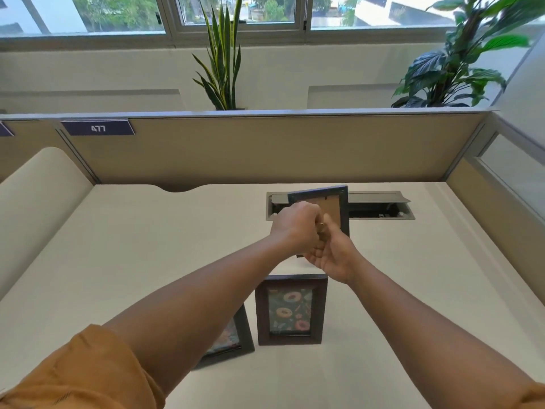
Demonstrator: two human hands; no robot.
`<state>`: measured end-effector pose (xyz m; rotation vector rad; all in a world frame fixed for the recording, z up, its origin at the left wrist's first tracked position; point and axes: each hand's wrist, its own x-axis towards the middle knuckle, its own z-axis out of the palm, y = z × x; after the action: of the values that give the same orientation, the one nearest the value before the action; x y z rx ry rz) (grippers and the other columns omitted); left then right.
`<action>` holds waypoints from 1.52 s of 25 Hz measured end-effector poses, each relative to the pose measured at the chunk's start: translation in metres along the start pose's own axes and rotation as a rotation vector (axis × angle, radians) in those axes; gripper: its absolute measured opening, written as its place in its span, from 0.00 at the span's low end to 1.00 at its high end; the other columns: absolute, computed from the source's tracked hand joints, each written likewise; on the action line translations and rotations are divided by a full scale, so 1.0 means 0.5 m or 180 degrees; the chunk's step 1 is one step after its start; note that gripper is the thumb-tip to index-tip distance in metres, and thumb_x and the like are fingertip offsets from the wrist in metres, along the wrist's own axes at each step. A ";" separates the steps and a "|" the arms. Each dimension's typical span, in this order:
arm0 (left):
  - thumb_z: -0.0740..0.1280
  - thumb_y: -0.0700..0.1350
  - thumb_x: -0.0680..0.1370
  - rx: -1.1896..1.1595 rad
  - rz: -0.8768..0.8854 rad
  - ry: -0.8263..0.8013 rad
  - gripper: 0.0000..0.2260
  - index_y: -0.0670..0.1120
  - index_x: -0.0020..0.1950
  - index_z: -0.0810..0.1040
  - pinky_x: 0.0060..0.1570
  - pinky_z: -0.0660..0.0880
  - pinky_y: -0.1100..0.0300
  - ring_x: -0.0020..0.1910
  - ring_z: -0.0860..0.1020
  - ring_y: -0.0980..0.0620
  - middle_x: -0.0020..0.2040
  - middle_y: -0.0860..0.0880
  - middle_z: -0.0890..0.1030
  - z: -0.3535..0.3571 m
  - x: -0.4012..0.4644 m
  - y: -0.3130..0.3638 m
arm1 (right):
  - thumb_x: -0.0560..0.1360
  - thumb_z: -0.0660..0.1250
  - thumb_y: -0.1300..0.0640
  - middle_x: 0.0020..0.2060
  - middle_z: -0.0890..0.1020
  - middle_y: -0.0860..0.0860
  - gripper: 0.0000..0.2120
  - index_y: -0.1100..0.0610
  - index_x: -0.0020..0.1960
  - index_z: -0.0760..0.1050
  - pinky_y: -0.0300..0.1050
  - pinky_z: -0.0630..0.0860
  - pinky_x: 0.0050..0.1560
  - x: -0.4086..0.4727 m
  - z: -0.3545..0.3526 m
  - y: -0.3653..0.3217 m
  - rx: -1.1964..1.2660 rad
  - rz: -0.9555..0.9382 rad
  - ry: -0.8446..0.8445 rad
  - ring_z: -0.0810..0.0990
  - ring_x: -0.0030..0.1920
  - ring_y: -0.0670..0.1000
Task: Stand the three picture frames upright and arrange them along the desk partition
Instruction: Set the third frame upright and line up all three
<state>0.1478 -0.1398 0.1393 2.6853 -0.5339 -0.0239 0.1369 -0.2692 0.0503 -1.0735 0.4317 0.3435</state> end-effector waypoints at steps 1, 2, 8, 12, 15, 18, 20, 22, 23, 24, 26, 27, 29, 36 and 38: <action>0.72 0.38 0.75 0.0127 0.0242 0.0023 0.06 0.49 0.48 0.82 0.38 0.75 0.55 0.43 0.79 0.48 0.47 0.49 0.81 -0.003 -0.013 0.016 | 0.83 0.62 0.47 0.57 0.84 0.60 0.21 0.62 0.66 0.78 0.58 0.79 0.64 -0.008 -0.004 -0.011 0.0167 -0.0143 0.0006 0.84 0.58 0.58; 0.72 0.38 0.76 0.0210 0.0454 -0.0001 0.07 0.49 0.50 0.84 0.38 0.74 0.55 0.43 0.79 0.48 0.48 0.48 0.81 -0.004 -0.025 0.030 | 0.82 0.62 0.52 0.57 0.83 0.61 0.18 0.62 0.66 0.77 0.58 0.80 0.62 -0.018 -0.010 -0.022 0.0245 -0.0273 0.0032 0.83 0.58 0.58; 0.70 0.52 0.79 -0.1372 0.0488 0.0626 0.09 0.53 0.40 0.81 0.33 0.78 0.58 0.32 0.78 0.59 0.34 0.56 0.81 -0.050 -0.051 0.104 | 0.81 0.66 0.54 0.55 0.85 0.58 0.13 0.55 0.65 0.77 0.51 0.84 0.39 -0.090 -0.070 -0.060 0.0134 -0.0613 0.0372 0.84 0.51 0.58; 0.67 0.54 0.81 -0.2020 -0.0174 0.0733 0.09 0.51 0.46 0.77 0.33 0.71 0.61 0.38 0.78 0.58 0.41 0.54 0.80 -0.056 -0.013 0.115 | 0.82 0.64 0.54 0.54 0.82 0.57 0.07 0.53 0.58 0.77 0.57 0.87 0.43 -0.131 -0.118 -0.037 0.0285 -0.1052 0.0338 0.83 0.52 0.62; 0.65 0.57 0.83 -0.2576 -0.1036 -0.0255 0.24 0.44 0.72 0.69 0.43 0.76 0.57 0.51 0.79 0.50 0.59 0.46 0.79 -0.027 0.004 0.112 | 0.62 0.79 0.36 0.56 0.82 0.52 0.39 0.55 0.65 0.71 0.61 0.82 0.56 -0.162 -0.152 -0.009 -0.0126 -0.1210 0.0048 0.84 0.55 0.55; 0.62 0.60 0.83 -0.3088 -0.1581 -0.0722 0.28 0.41 0.73 0.66 0.49 0.73 0.55 0.52 0.78 0.48 0.53 0.46 0.79 0.001 0.006 0.114 | 0.55 0.83 0.34 0.57 0.87 0.51 0.51 0.56 0.69 0.70 0.51 0.86 0.48 -0.187 -0.184 0.010 -0.0148 -0.1251 -0.0450 0.87 0.54 0.51; 0.63 0.57 0.84 -0.3505 -0.1699 -0.0678 0.22 0.40 0.67 0.72 0.54 0.77 0.49 0.54 0.80 0.45 0.54 0.42 0.82 0.019 0.011 0.112 | 0.66 0.81 0.46 0.58 0.87 0.55 0.36 0.59 0.69 0.73 0.59 0.85 0.51 -0.187 -0.220 0.019 -0.0167 -0.0972 -0.0383 0.86 0.57 0.57; 0.62 0.52 0.85 -0.3737 -0.1663 -0.0665 0.14 0.42 0.57 0.76 0.49 0.80 0.50 0.47 0.82 0.46 0.49 0.42 0.83 0.029 0.007 0.115 | 0.80 0.68 0.65 0.66 0.80 0.63 0.24 0.66 0.74 0.68 0.66 0.76 0.66 -0.181 -0.262 0.030 -0.0504 -0.0400 0.0220 0.78 0.68 0.65; 0.61 0.51 0.86 -0.3782 -0.1619 -0.0708 0.12 0.43 0.54 0.77 0.46 0.80 0.51 0.45 0.82 0.47 0.46 0.42 0.83 0.032 0.003 0.117 | 0.82 0.61 0.70 0.70 0.76 0.65 0.22 0.67 0.76 0.65 0.67 0.71 0.71 -0.178 -0.284 0.037 -0.0644 -0.0119 0.0572 0.73 0.72 0.67; 0.60 0.50 0.86 -0.3786 -0.1563 -0.0748 0.12 0.43 0.53 0.77 0.44 0.80 0.52 0.44 0.82 0.47 0.45 0.43 0.83 0.034 -0.001 0.119 | 0.83 0.57 0.72 0.72 0.73 0.65 0.22 0.68 0.76 0.64 0.66 0.69 0.73 -0.178 -0.301 0.042 -0.0641 0.0043 0.0722 0.71 0.73 0.68; 0.59 0.50 0.87 -0.3777 -0.1440 -0.0775 0.13 0.43 0.53 0.77 0.42 0.78 0.53 0.43 0.82 0.47 0.43 0.44 0.83 0.036 -0.008 0.124 | 0.85 0.55 0.66 0.68 0.78 0.64 0.17 0.66 0.73 0.69 0.62 0.78 0.65 -0.193 -0.298 0.042 -0.0312 0.0043 0.0701 0.78 0.67 0.65; 0.58 0.50 0.87 -0.3767 -0.1386 -0.0757 0.13 0.42 0.54 0.77 0.41 0.78 0.54 0.43 0.82 0.48 0.42 0.44 0.83 0.038 -0.010 0.126 | 0.86 0.55 0.60 0.62 0.83 0.62 0.15 0.63 0.68 0.73 0.58 0.84 0.56 -0.208 -0.286 0.039 -0.0121 -0.0054 0.0560 0.83 0.60 0.62; 0.59 0.50 0.87 -0.3702 -0.1304 -0.0675 0.13 0.42 0.56 0.76 0.42 0.78 0.54 0.44 0.82 0.48 0.43 0.44 0.83 0.041 -0.013 0.132 | 0.83 0.58 0.50 0.54 0.89 0.56 0.17 0.57 0.62 0.80 0.52 0.87 0.43 -0.228 -0.273 0.030 -0.0019 -0.0171 0.0222 0.88 0.53 0.56; 0.59 0.50 0.86 -0.3203 -0.0844 -0.0544 0.10 0.48 0.53 0.77 0.47 0.81 0.53 0.47 0.83 0.50 0.46 0.46 0.83 0.075 -0.038 0.156 | 0.81 0.58 0.38 0.61 0.86 0.58 0.24 0.51 0.62 0.85 0.65 0.82 0.56 -0.229 -0.306 0.032 -0.0008 0.0000 0.0282 0.84 0.62 0.64; 0.59 0.50 0.86 -0.3132 -0.0723 -0.0583 0.10 0.47 0.55 0.77 0.45 0.80 0.55 0.48 0.82 0.50 0.47 0.47 0.83 0.079 -0.046 0.155 | 0.81 0.57 0.39 0.60 0.86 0.58 0.24 0.50 0.60 0.86 0.63 0.83 0.52 -0.222 -0.308 0.041 -0.0098 -0.0033 0.0313 0.85 0.60 0.64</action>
<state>0.0943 -0.2120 0.1319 1.7618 -0.1745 -0.4695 0.0047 -0.4053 0.0272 -1.1255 0.5097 0.2897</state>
